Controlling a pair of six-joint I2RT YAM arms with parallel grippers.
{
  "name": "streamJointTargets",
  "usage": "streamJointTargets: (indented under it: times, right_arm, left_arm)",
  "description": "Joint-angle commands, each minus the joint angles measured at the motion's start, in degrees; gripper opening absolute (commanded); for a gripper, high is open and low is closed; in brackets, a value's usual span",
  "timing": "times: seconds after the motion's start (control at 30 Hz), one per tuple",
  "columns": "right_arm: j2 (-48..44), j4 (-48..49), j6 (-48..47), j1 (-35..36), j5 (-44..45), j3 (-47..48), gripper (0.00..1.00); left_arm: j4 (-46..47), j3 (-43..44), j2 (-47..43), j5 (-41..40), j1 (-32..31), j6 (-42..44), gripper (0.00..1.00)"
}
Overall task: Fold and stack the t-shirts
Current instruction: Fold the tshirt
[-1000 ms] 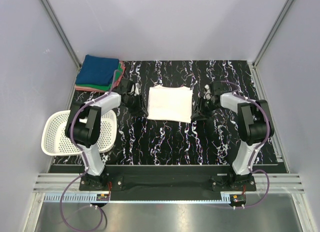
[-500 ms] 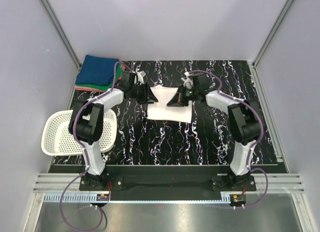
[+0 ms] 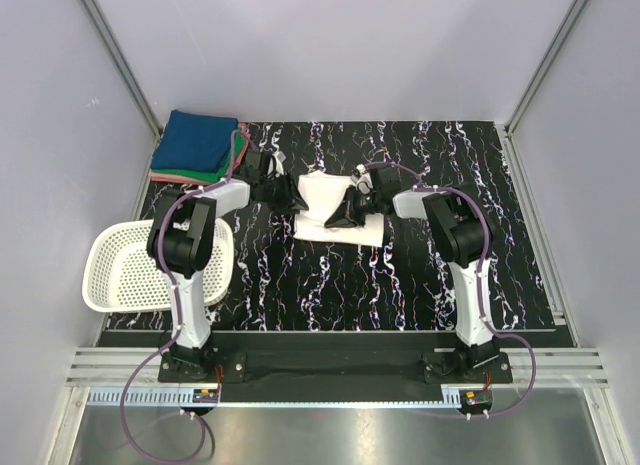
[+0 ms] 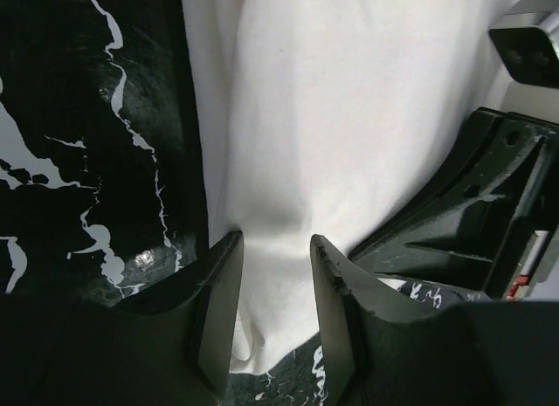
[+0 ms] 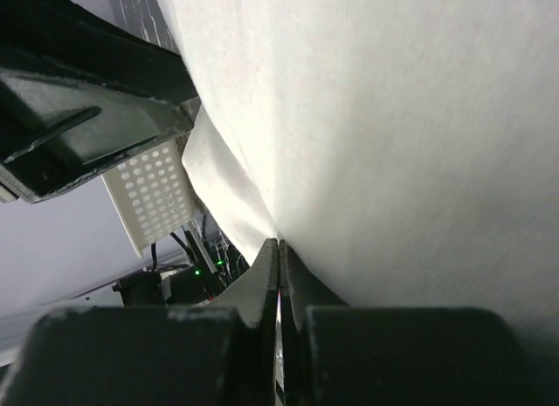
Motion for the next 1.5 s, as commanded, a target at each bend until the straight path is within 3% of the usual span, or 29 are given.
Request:
streamJointTargets:
  times: [0.0, 0.17, 0.33, 0.47, 0.7, 0.8, 1.03, 1.2, 1.47]
  right_arm:
    - [-1.32, -3.35, -3.93, -0.11, 1.65, 1.94, 0.00]
    - [-2.80, -4.60, -3.67, -0.11, 0.60, 3.62, 0.00]
    - [-7.28, -5.39, -4.46, -0.20, -0.37, 3.01, 0.00]
    - [-7.56, -7.06, -5.08, -0.37, -1.34, 1.69, 0.00]
    - [-4.48, -1.80, -5.52, -1.60, -2.57, -3.93, 0.00]
    - [-3.43, -1.17, -6.13, -2.48, -2.74, -5.34, 0.00]
    - [-7.19, -4.41, -8.68, -4.33, -2.83, -6.14, 0.00]
    - [-11.16, -8.02, -9.65, -7.14, -3.09, -4.21, 0.01]
    - [-3.00, -11.19, -9.21, -14.34, -5.55, 7.38, 0.01]
  left_arm:
    - [1.72, 3.37, 0.82, -2.13, 0.08, 2.08, 0.42]
    - [-4.00, 6.54, -2.85, -4.76, 0.08, 3.93, 0.42]
    - [-8.83, 5.22, -10.77, -13.81, -2.99, 7.09, 0.45]
    - [-4.89, 1.10, -13.59, -9.70, -5.54, 5.35, 0.45]
    - [1.44, -6.63, -9.03, -7.32, -7.83, 4.19, 0.44]
    - [3.91, -10.16, -7.71, -10.02, -7.65, 4.02, 0.44]
    - [-0.12, -10.43, -7.08, -12.76, -6.16, 3.67, 0.44]
    - [-3.99, -8.15, -13.32, -12.76, -5.98, 4.89, 0.50]
    - [-8.66, -6.02, -15.00, -13.82, -5.02, 8.32, 0.56]
